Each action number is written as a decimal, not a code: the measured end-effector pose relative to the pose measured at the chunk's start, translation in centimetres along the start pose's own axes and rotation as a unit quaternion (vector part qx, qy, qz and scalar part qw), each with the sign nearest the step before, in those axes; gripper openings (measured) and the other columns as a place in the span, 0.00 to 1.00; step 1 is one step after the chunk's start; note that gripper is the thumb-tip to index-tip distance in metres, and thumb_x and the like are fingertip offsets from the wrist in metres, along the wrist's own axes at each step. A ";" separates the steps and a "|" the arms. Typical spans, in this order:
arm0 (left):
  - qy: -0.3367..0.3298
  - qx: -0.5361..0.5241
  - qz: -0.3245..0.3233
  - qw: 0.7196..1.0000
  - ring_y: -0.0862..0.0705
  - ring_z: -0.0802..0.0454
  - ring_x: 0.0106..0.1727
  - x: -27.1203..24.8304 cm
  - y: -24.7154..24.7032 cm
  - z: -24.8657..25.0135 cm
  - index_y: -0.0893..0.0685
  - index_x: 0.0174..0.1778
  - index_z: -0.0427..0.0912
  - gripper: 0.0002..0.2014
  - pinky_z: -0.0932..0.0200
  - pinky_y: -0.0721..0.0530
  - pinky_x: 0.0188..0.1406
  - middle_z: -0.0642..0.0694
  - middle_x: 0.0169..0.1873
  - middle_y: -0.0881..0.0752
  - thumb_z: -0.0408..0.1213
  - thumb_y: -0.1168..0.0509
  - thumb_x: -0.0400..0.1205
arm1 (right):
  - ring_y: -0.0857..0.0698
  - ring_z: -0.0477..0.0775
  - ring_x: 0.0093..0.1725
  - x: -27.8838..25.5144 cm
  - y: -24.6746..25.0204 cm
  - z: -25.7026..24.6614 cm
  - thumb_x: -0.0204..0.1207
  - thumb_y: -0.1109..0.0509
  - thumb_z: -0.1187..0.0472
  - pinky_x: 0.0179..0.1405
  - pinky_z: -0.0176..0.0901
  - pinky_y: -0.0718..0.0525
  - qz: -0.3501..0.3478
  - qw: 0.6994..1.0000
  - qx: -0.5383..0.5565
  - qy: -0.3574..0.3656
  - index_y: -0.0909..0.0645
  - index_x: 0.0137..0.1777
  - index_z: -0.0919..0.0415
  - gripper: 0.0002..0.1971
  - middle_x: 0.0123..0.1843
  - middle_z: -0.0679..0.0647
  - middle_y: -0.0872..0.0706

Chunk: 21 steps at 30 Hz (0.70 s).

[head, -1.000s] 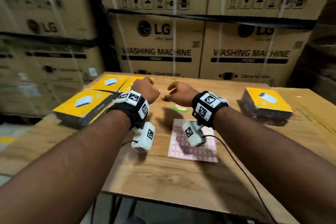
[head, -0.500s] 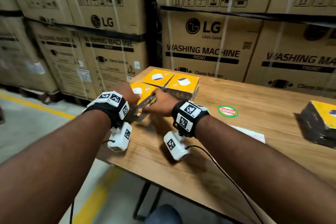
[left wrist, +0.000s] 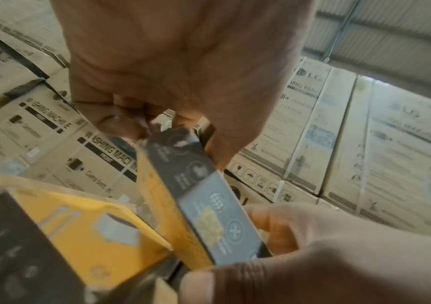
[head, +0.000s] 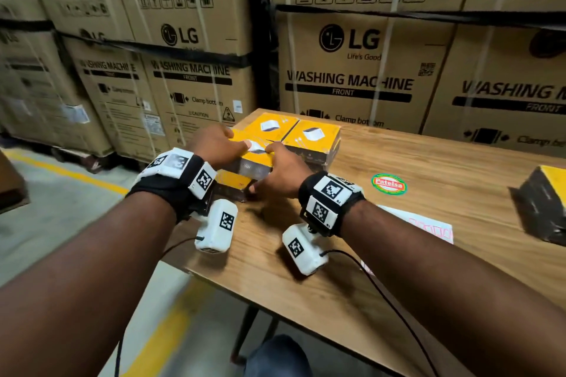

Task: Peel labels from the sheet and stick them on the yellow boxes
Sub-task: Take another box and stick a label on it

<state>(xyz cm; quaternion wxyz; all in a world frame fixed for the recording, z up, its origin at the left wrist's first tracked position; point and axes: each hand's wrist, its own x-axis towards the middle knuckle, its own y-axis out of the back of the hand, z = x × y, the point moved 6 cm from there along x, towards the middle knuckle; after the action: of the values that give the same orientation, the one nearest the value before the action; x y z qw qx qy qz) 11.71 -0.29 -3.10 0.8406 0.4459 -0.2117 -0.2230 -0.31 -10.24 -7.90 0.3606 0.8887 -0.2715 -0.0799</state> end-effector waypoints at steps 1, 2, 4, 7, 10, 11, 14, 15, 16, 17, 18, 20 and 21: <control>-0.010 -0.031 0.002 0.999 0.18 0.42 0.65 -0.1 0.0 0.4 0.18 0.65 0.43 0.27 0.49 0.20 0.63 0.40 0.65 0.17 0.57 0.30 0.77 | 0.21 0.60 0.68 -0.2 0.8 0.3 0.64 0.15 0.56 0.56 0.44 0.21 0.016 1.000 0.014 0.000 0.33 0.77 0.57 0.43 0.71 0.58 0.21; -0.021 -0.064 0.004 0.998 0.17 0.43 0.62 -0.3 -0.2 1.0 0.17 0.63 0.44 0.27 0.49 0.18 0.62 0.41 0.63 0.16 0.60 0.31 0.76 | 0.19 0.59 0.65 -0.3 1.7 0.7 0.65 0.15 0.56 0.56 0.46 0.18 0.032 0.999 0.032 -0.001 0.30 0.75 0.56 0.40 0.68 0.58 0.20; -0.039 -0.123 0.011 0.992 0.15 0.46 0.56 -0.9 -0.3 2.3 0.15 0.57 0.47 0.27 0.50 0.16 0.55 0.44 0.57 0.14 0.66 0.34 0.74 | 0.14 0.59 0.57 -0.7 3.5 1.5 0.64 0.16 0.58 0.55 0.53 0.13 0.069 0.994 0.079 -0.004 0.24 0.67 0.55 0.32 0.60 0.57 0.14; -0.065 -0.167 0.021 0.984 0.15 0.45 0.56 -2.1 -0.6 4.8 0.14 0.57 0.46 0.31 0.46 0.14 0.55 0.45 0.56 0.14 0.69 0.36 0.71 | 0.11 0.59 0.47 -1.3 6.3 2.5 0.63 0.18 0.59 0.47 0.57 0.10 0.113 0.985 0.132 0.006 0.19 0.56 0.55 0.22 0.48 0.54 0.12; -0.113 -0.185 0.038 0.975 0.14 0.45 0.55 -3.3 -1.3 7.4 0.15 0.58 0.43 0.28 0.47 0.14 0.55 0.43 0.53 0.13 0.62 0.30 0.73 | 0.12 0.55 0.40 -2.4 9.2 3.5 0.62 0.17 0.58 0.41 0.54 0.09 0.144 0.978 0.149 0.016 0.18 0.53 0.54 0.20 0.44 0.52 0.12; -0.133 -0.188 0.039 0.972 0.14 0.46 0.54 -3.6 -1.6 8.3 0.16 0.58 0.43 0.26 0.47 0.14 0.55 0.43 0.53 0.13 0.60 0.29 0.74 | 0.13 0.53 0.37 -2.7 10.1 4.0 0.62 0.16 0.58 0.38 0.54 0.09 0.149 0.977 0.152 0.021 0.18 0.52 0.55 0.19 0.43 0.52 0.12; -0.161 -0.210 -0.007 0.964 0.13 0.50 0.52 -4.4 -3.3 11.1 0.19 0.61 0.45 0.25 0.47 0.13 0.52 0.48 0.52 0.12 0.59 0.29 0.76 | 0.18 0.42 0.25 -4.0 12.7 5.8 0.67 0.16 0.59 0.28 0.45 0.15 0.153 0.973 0.169 0.022 0.19 0.51 0.55 0.17 0.41 0.51 0.14; -0.158 -0.218 -0.029 0.963 0.13 0.51 0.51 -4.5 -4.0 11.7 0.20 0.63 0.46 0.25 0.47 0.12 0.50 0.49 0.53 0.13 0.58 0.29 0.76 | 0.19 0.40 0.22 -4.4 13.3 6.4 0.69 0.17 0.59 0.26 0.42 0.17 0.149 0.973 0.176 0.019 0.20 0.51 0.54 0.16 0.41 0.51 0.14; -0.158 -0.227 -0.049 0.960 0.13 0.52 0.50 -4.7 -4.7 12.4 0.22 0.64 0.46 0.25 0.50 0.12 0.45 0.50 0.53 0.13 0.57 0.29 0.77 | 0.19 0.39 0.22 -4.8 13.9 7.1 0.70 0.18 0.59 0.25 0.41 0.18 0.149 0.973 0.179 0.013 0.21 0.52 0.55 0.15 0.41 0.52 0.14; -0.163 -0.232 -0.064 0.957 0.13 0.54 0.49 -4.9 -5.4 13.3 0.23 0.64 0.46 0.25 0.55 0.13 0.42 0.51 0.52 0.14 0.55 0.28 0.77 | 0.19 0.42 0.22 -5.2 14.5 7.9 0.71 0.19 0.59 0.24 0.40 0.18 0.154 0.972 0.177 0.004 0.21 0.52 0.56 0.15 0.40 0.53 0.15; -0.172 -0.232 -0.070 0.955 0.15 0.58 0.47 -5.0 -6.0 14.0 0.24 0.63 0.46 0.23 0.62 0.15 0.40 0.53 0.51 0.15 0.53 0.28 0.78 | 0.19 0.45 0.23 -5.5 15.0 8.5 0.73 0.20 0.58 0.23 0.40 0.19 0.159 0.971 0.176 -0.004 0.21 0.53 0.58 0.15 0.39 0.54 0.15; -0.188 -0.229 -0.080 0.952 0.18 0.62 0.44 -5.4 -7.3 15.3 0.26 0.64 0.47 0.21 0.72 0.22 0.37 0.56 0.48 0.17 0.47 0.28 0.80 | 0.20 0.48 0.27 -6.2 16.0 9.8 0.75 0.22 0.56 0.23 0.40 0.21 0.170 0.970 0.174 -0.023 0.22 0.56 0.60 0.16 0.39 0.54 0.15; -0.191 -0.232 -0.087 0.950 0.18 0.60 0.46 -5.4 -7.9 15.7 0.26 0.66 0.46 0.22 0.70 0.22 0.40 0.54 0.49 0.17 0.45 0.28 0.80 | 0.20 0.48 0.28 -6.5 16.4 10.5 0.75 0.23 0.54 0.22 0.39 0.22 0.178 0.968 0.172 -0.036 0.22 0.58 0.60 0.17 0.41 0.54 0.15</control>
<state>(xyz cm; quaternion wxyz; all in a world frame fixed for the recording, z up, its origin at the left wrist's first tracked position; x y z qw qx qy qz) -2.84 -11.53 -2.50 0.8421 0.2042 -0.2707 -0.4194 -16.30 -22.75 -4.64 0.2007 0.8716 -0.4473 0.0018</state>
